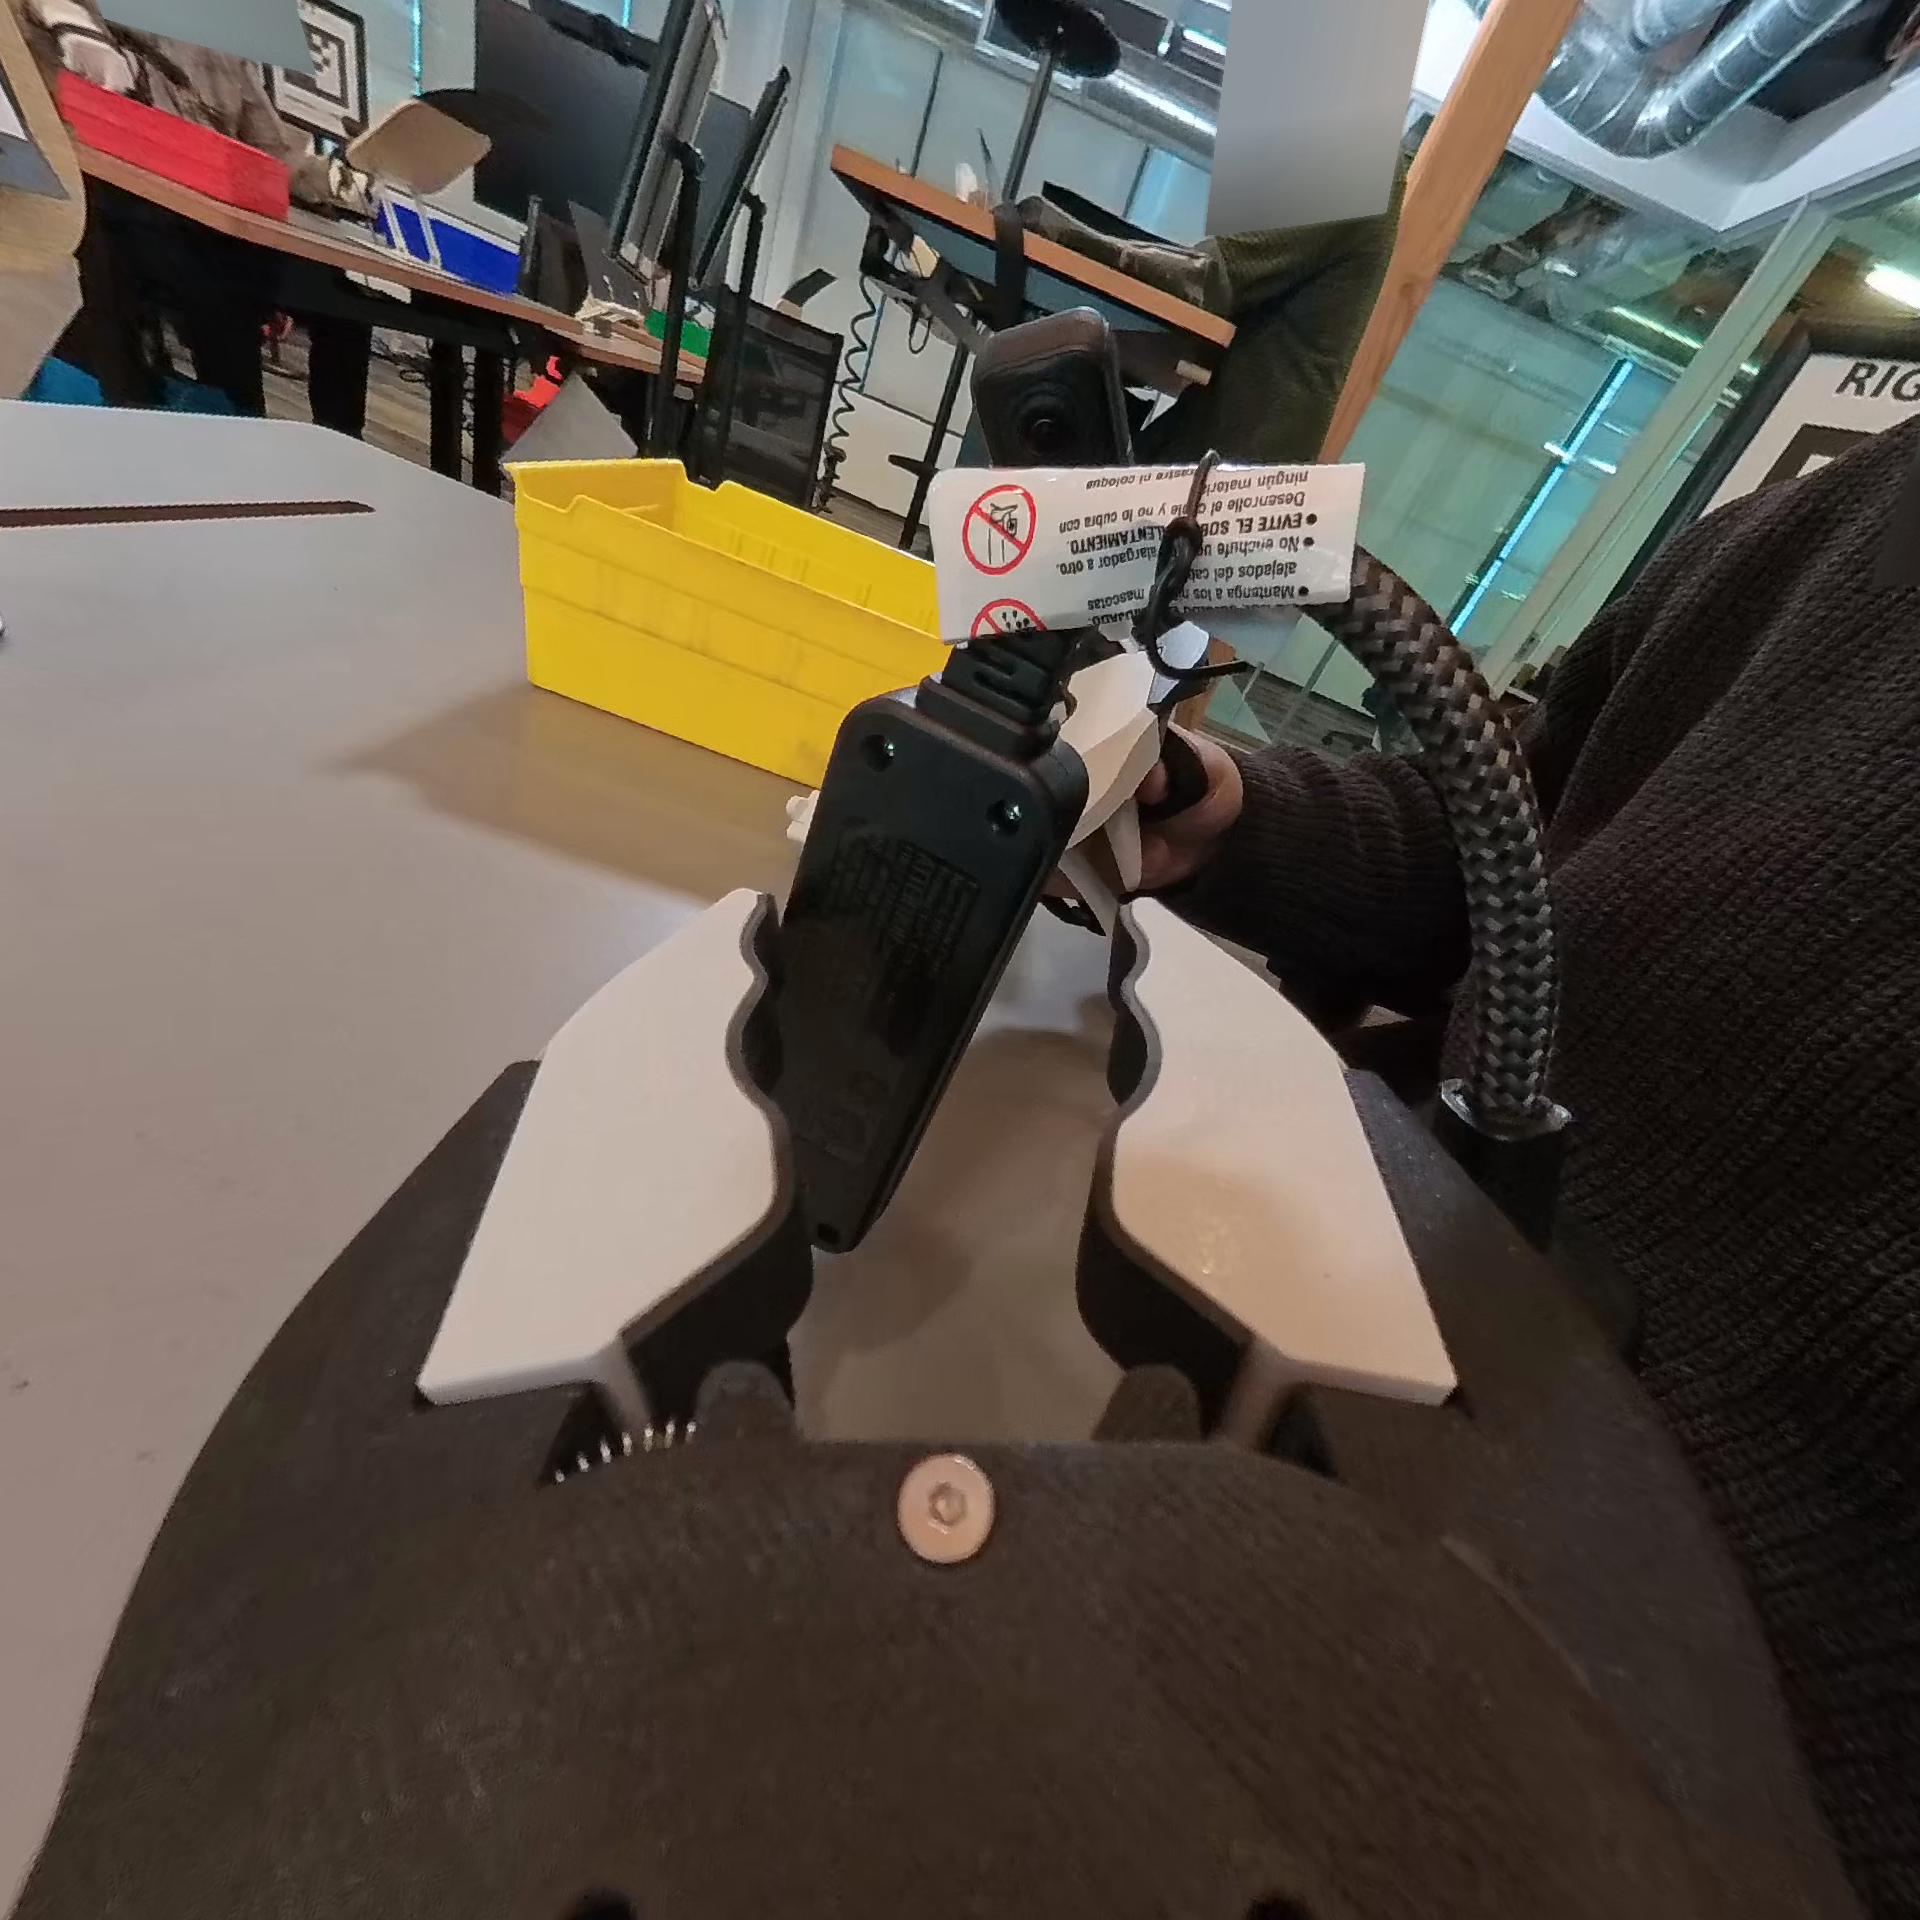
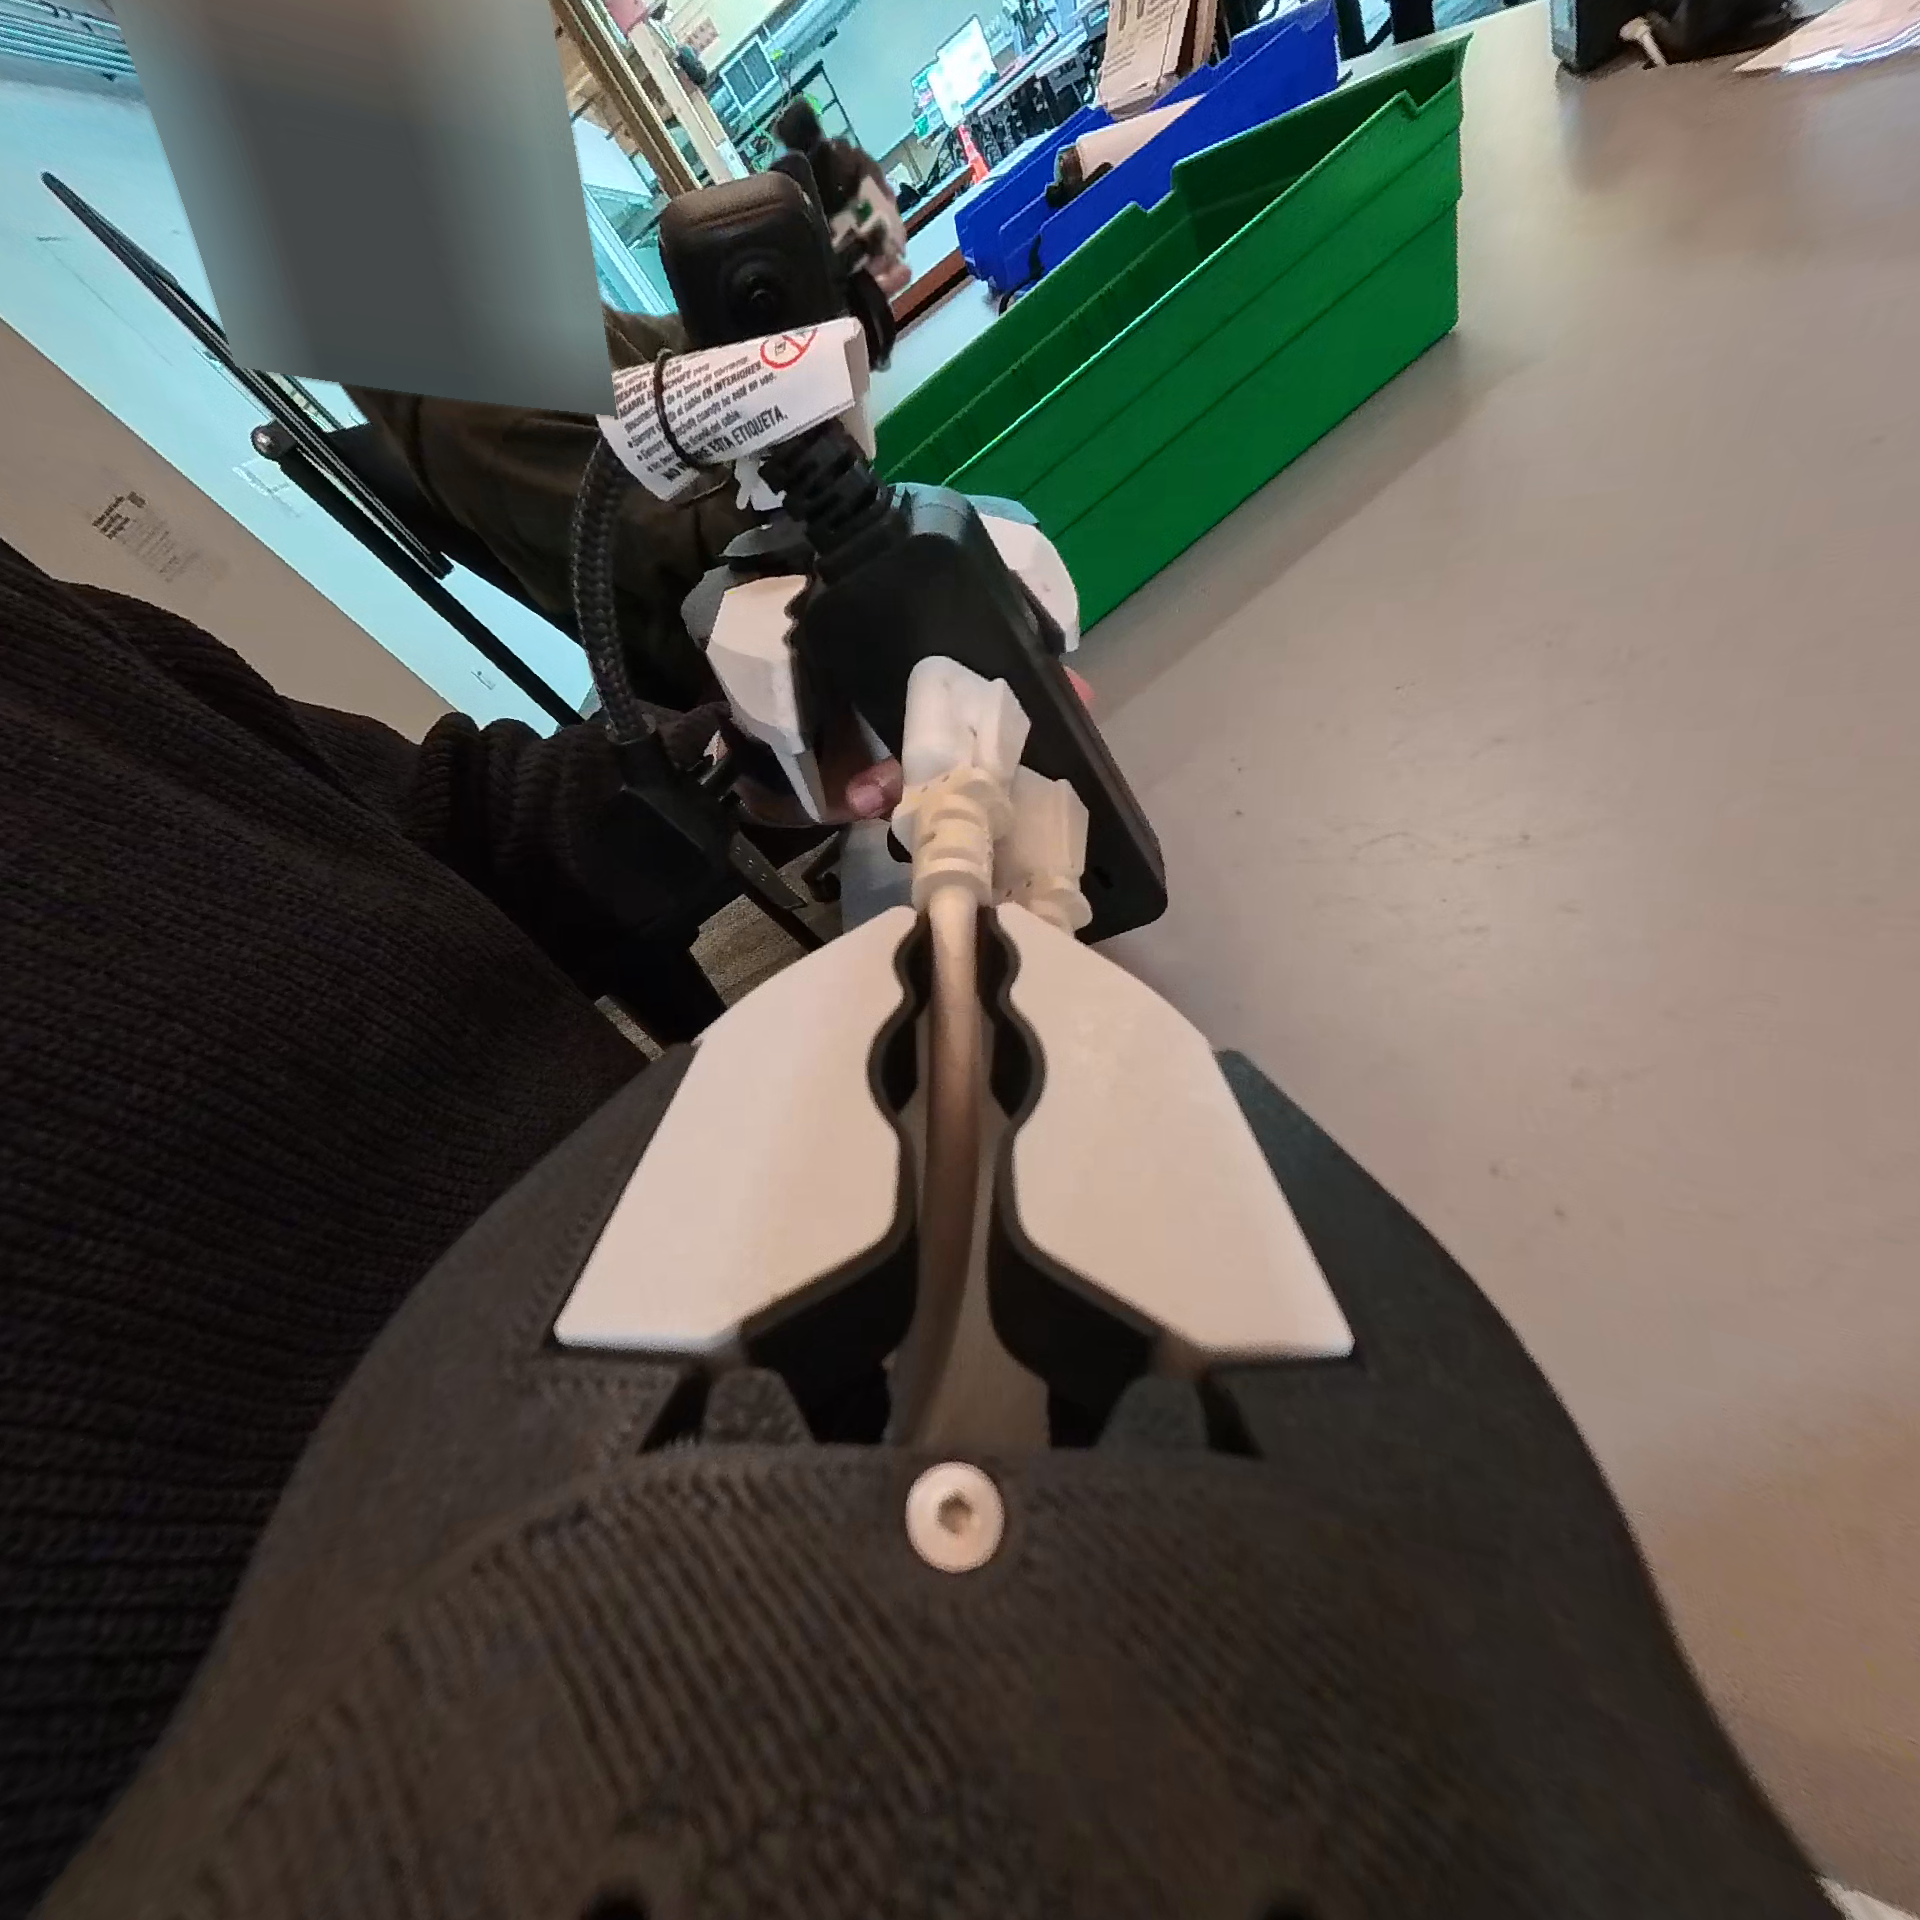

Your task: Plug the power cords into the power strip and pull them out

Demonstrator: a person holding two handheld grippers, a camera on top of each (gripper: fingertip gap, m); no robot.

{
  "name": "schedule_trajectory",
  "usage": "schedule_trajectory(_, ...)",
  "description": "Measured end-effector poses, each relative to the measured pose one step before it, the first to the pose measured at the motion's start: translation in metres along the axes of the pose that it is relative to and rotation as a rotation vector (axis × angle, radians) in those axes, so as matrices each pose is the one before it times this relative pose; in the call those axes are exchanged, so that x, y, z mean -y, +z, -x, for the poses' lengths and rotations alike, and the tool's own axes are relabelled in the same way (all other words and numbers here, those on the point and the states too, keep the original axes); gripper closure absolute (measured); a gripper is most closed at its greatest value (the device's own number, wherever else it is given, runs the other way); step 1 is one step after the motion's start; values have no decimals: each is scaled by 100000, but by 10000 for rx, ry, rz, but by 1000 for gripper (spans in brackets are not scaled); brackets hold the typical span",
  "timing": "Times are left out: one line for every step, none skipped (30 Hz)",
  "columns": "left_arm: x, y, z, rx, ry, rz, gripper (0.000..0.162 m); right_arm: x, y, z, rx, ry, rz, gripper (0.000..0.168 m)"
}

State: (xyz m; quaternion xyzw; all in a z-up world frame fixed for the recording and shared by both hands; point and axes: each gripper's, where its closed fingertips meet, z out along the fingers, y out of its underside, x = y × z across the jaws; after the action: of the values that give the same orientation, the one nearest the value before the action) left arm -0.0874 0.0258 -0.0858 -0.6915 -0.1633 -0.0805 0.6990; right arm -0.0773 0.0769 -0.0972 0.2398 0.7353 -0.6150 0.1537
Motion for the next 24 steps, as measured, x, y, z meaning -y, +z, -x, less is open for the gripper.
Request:
schedule_trajectory(9,-21,46,23,-13,-8,100,13,-8,4,-2,5,-5,159)
schedule_trajectory(25,-23,40,17,-13,-20,100,4,-7,-8,-6,2,-4,159)
schedule_trajectory(26,-23,43,14,-16,-19,100,13,-9,-2,-6,3,-4,159)
schedule_trajectory(29,-16,23,8,-15,-16,100,14,-8,2,-4,4,-5,159)
schedule_trajectory(27,-17,31,12,-9,-14,101,24,-12,-6,-8,3,-14,159)
schedule_trajectory(17,-11,23,16,-1,-12,101,60,-16,-10,-11,2,-26,159)
schedule_trajectory(26,-12,18,9,-2,-9,101,60,-34,-2,-5,7,-28,159)
schedule_trajectory(19,-11,8,1,-8,-11,100,62,-42,8,2,13,-30,159)
schedule_trajectory(21,-10,9,4,-10,-12,100,61,-39,-5,1,13,-31,159)
schedule_trajectory(16,-12,8,3,-11,-9,100,51,-29,-10,-1,15,-28,159)
schedule_trajectory(19,-1,16,2,-9,-9,100,44,-28,2,-2,12,-20,159)
schedule_trajectory(11,-10,15,5,-8,-12,100,37,-13,-8,-6,1,-13,159)
schedule_trajectory(12,-4,10,4,-9,-6,100,22,-8,-2,-11,-7,-9,159)
schedule_trajectory(9,-6,9,-3,-11,-1,100,17,-10,-3,-11,-8,-6,159)
schedule_trajectory(11,-4,0,2,-5,-8,100,15,-12,3,-9,-4,-4,159)
schedule_trajectory(24,-12,8,11,5,-13,100,11,-8,0,-9,0,-7,159)
schedule_trajectory(30,-4,11,11,3,-8,100,17,-13,-2,-9,-1,-13,159)
schedule_trajectory(18,-11,18,8,-7,-10,100,41,-25,-1,-6,-5,-14,159)
schedule_trajectory(30,-15,24,8,-13,-16,100,63,-27,2,-4,-7,-15,159)
schedule_trajectory(33,-14,22,9,-17,-19,100,56,-47,2,-5,-13,-15,159)
schedule_trajectory(42,-19,21,1,-19,-23,100,58,-43,-6,-15,-16,-9,159)
schedule_trajectory(35,-8,20,1,-23,-24,101,53,-46,-32,-32,-20,-5,159)
schedule_trajectory(29,-2,46,16,-25,-17,100,54,-41,-54,-38,-22,-8,159)
schedule_trajectory(35,-8,49,24,-24,-25,101,88,-36,-48,-33,-22,-6,159)
